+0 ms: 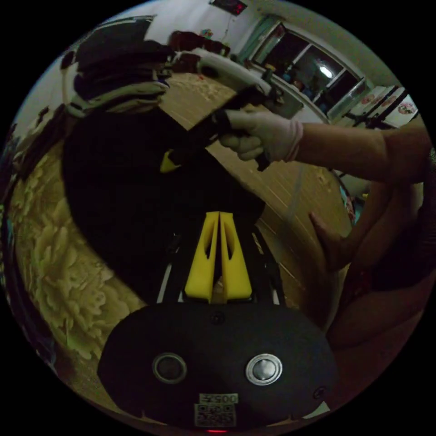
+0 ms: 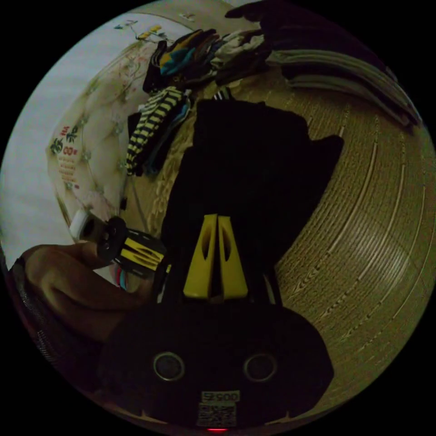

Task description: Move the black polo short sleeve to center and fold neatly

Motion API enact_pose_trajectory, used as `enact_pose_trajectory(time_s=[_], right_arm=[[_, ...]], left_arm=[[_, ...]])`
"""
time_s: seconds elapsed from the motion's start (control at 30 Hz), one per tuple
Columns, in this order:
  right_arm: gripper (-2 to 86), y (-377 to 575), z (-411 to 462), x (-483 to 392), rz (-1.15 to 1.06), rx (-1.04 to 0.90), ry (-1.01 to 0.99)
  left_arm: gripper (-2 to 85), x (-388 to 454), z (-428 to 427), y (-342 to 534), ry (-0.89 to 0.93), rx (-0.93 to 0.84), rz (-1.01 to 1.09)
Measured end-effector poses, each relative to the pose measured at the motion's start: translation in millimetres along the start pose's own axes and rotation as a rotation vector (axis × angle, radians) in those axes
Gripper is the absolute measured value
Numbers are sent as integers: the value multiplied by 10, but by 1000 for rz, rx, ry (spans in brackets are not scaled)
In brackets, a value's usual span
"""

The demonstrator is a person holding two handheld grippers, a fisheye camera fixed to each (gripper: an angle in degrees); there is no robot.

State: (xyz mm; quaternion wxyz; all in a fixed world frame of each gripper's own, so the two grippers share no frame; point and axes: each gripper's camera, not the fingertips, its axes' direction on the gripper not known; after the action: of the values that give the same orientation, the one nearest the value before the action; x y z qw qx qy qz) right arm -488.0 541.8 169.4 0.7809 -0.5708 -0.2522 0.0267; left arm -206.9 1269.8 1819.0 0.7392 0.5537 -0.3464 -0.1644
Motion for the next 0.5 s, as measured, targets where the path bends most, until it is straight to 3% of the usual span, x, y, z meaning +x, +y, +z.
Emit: enact_pose_trajectory(time_s=[0.1, 0.27, 0.5], right_arm=[[-3, 235, -402, 28, 13, 89, -71], [70, 781, -770, 267, 117, -6, -112], [110, 1287, -708, 317, 177, -121, -318]], left_arm=[[31, -345, -515, 5, -33, 117, -159], [130, -852, -787, 22, -23, 28, -271], [161, -1197, -701, -312, 286, -93, -286]])
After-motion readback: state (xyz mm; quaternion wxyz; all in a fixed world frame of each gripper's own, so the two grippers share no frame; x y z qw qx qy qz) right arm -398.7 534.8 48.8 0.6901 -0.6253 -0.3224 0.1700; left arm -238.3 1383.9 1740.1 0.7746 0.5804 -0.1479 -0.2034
